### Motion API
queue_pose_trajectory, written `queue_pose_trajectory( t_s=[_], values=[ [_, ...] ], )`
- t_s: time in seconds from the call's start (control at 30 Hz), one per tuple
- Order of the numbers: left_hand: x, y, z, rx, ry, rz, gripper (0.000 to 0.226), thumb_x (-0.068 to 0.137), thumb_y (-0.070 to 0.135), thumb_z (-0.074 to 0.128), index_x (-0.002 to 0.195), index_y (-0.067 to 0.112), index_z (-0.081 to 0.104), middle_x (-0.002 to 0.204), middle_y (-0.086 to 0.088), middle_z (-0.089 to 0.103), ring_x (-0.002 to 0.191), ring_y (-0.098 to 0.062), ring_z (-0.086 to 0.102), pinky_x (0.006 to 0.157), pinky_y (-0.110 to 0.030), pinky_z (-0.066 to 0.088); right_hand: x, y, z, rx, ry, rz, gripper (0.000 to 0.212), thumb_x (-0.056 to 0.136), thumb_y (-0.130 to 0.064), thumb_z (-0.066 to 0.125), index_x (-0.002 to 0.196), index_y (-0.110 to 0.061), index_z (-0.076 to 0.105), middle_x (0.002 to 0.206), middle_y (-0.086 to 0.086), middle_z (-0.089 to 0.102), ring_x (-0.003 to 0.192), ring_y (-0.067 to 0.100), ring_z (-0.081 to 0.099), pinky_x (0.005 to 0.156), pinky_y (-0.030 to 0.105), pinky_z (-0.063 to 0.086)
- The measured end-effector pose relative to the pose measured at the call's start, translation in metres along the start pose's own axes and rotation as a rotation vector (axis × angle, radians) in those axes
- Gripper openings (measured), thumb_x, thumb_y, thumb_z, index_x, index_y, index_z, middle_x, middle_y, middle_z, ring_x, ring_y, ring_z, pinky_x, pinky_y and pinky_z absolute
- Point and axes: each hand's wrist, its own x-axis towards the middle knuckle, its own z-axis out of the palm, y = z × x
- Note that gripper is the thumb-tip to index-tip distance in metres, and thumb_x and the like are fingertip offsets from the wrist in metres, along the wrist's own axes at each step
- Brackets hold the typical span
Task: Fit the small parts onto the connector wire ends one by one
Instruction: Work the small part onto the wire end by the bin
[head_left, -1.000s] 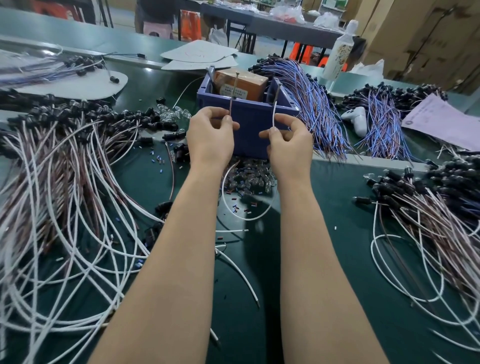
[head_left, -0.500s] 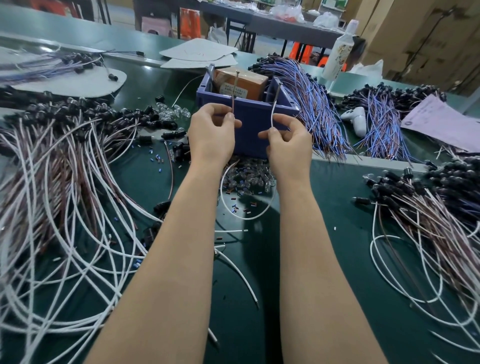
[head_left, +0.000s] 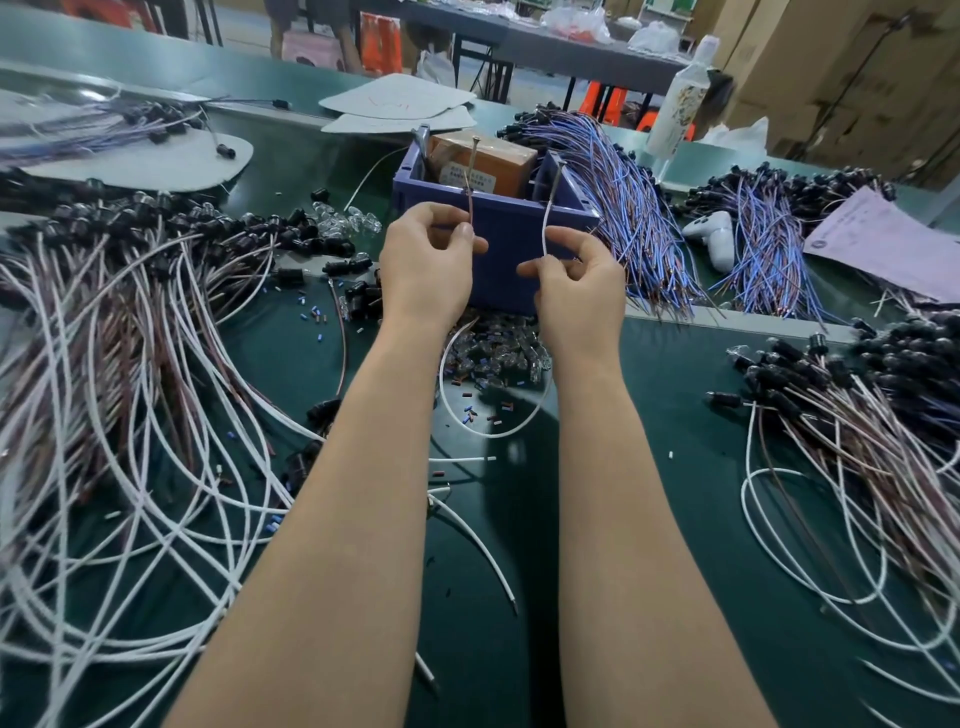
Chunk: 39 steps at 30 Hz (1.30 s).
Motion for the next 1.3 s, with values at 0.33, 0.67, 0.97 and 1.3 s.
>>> queue_pose_trajectory(
  t_s=[0.33,0.67,0.97,1.3],
  values=[
    [-0.0006,0.0006,0.0002,-0.021,-0.006,0.005,0.009,0.095,0.012,0.052,0.097,0.018,0.058,0.076,0.008,0.067,0.082,-0.01,0.062,0.089,-0.039,0.053,0.0026,-0.0001,0.0018,0.053,0.016,0.013,0.023,0.091,-0.002,0.046,0.105,-0.018,0.056,0.082,0.005,0.071,0.062,0.015,0.047,0.071,0.035,0.041],
    [-0.0002,0.0009,-0.0002,-0.014,-0.005,0.002,0.008,0.095,0.012,0.052,0.098,0.017,0.058,0.077,0.007,0.067,0.079,-0.009,0.061,0.088,-0.038,0.053,0.0026,-0.0003,0.0005,0.047,0.006,0.004,0.024,0.092,-0.004,0.047,0.11,-0.015,0.06,0.084,0.005,0.072,0.052,0.013,0.043,0.063,0.033,0.04],
    [-0.0012,0.0021,0.0002,-0.004,-0.016,0.004,0.008,0.095,0.012,0.052,0.098,0.016,0.058,0.076,0.007,0.067,0.08,-0.009,0.061,0.088,-0.038,0.053,0.0024,-0.0004,0.0005,0.057,0.009,0.013,0.025,0.092,-0.004,0.048,0.11,-0.014,0.061,0.08,0.002,0.071,0.05,0.01,0.043,0.058,0.028,0.039],
    [-0.0044,0.0054,-0.0004,0.02,-0.03,0.013,0.009,0.095,0.013,0.052,0.101,0.015,0.059,0.077,0.008,0.067,0.083,-0.01,0.062,0.089,-0.037,0.052,0.0019,-0.0001,0.0013,0.067,0.008,0.007,0.024,0.092,-0.004,0.048,0.106,-0.018,0.06,0.08,0.002,0.071,0.051,0.009,0.043,0.06,0.029,0.039]
  ],
)
